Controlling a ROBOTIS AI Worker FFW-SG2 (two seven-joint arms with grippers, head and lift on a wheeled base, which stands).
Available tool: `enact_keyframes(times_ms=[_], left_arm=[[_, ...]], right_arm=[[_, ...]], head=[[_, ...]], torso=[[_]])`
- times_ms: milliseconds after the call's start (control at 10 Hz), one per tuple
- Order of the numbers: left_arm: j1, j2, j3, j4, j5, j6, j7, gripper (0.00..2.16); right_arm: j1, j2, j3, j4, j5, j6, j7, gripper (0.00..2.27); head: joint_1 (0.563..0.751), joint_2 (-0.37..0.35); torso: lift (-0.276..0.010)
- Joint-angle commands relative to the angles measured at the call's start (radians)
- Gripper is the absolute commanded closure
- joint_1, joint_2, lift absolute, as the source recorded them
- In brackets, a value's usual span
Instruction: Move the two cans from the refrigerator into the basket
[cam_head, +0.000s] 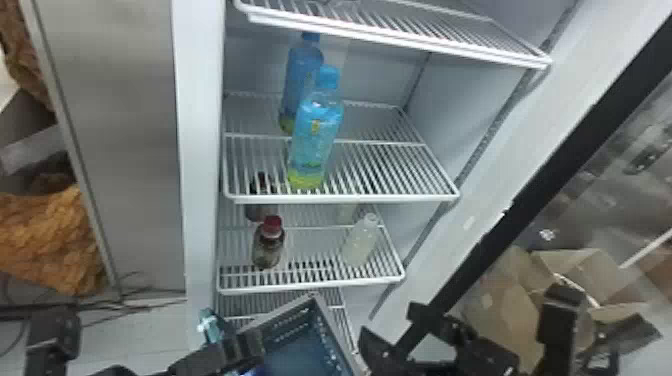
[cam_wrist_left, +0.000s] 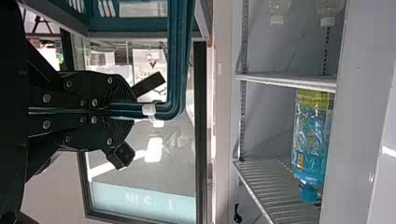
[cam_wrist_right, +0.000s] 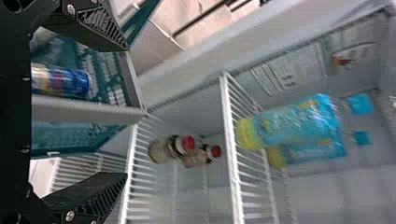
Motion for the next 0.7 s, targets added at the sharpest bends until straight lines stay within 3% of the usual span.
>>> enact_keyframes(times_ms=[0, 400, 600], left_arm=[[0.006, 0.000, 0.000, 0.000, 0.001, 0.000, 0.000, 1.20], [0.019, -0.005, 0.008, 0.000, 0.003, 0.002, 0.000, 1.20], [0.024, -0.005, 0.014, 0.000, 0.003, 0.000, 0.000, 1.20]], right_arm=[[0.006, 0.002, -0.025, 0.070, 0.004, -0.178, 0.005, 0.11], [0.030, 0.004, -0.072, 0.227, 0.006, -0.527, 0.032, 0.11], [0.067, 0.037, -0.120, 0.237, 0.026, -0.632, 0.034, 0.11]], head=[[0.695, -0.350], [0.695, -0.350], [0.695, -0.350]], torso=[[-0.035], [-0.035], [-0.035]])
